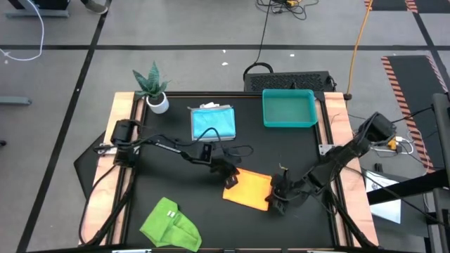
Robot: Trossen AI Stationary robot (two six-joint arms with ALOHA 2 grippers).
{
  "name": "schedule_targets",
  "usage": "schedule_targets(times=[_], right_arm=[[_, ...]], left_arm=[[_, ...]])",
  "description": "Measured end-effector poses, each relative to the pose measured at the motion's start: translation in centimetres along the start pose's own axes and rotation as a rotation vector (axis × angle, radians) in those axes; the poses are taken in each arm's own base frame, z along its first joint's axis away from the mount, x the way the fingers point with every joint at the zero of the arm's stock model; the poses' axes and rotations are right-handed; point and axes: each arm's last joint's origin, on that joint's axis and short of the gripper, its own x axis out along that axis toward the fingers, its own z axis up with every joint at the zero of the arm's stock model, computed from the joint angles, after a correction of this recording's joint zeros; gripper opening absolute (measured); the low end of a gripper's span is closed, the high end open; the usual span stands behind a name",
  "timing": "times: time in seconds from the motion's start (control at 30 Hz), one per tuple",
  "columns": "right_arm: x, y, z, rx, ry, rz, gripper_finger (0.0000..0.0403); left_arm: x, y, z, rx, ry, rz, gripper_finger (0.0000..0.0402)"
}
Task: Fold microfiber towels
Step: Fold the yellow microfiber towel
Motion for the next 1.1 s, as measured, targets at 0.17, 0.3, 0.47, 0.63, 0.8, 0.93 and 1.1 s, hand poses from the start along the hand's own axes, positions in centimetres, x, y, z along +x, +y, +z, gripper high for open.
schedule_targets(times=[0.17, 0.3, 0.47, 0.63, 0.8, 0.93, 1.1], right_arm=[[-1.0, -1.8, 1.7, 0.0, 0.0, -0.136, 0.0], [-1.0, -3.3, 2.5, 0.005, -0.001, -0.208, 0.0], [-0.6, -5.7, 2.5, 0.042, 0.033, -0.24, 0.0], [-0.5, -6.3, 2.3, 0.056, 0.034, -0.215, 0.0], [-0.6, -6.1, 2.4, 0.037, 0.022, -0.189, 0.0], [-1.5, -5.6, 3.0, 0.027, -0.011, -0.141, 0.0], [-2.7, -4.9, 3.6, 0.025, -0.056, -0.068, 0.0]], left_arm=[[-0.1, -3.0, -1.5, 0.053, 0.058, -0.122, 0.0], [0.4, -4.8, -3.2, 0.102, 0.105, -0.134, 0.0], [1.0, -5.1, -4.4, 0.083, 0.139, -0.059, 0.0], [2.0, -5.1, -5.5, 0.042, 0.189, -0.031, 0.0], [2.1, -5.1, -5.6, 0.043, 0.189, -0.038, 0.0001], [0.6, -5.1, -4.4, 0.032, 0.156, -0.052, 0.0016], [-1.8, -4.9, -2.9, 0.013, 0.109, -0.036, 0.0038]])
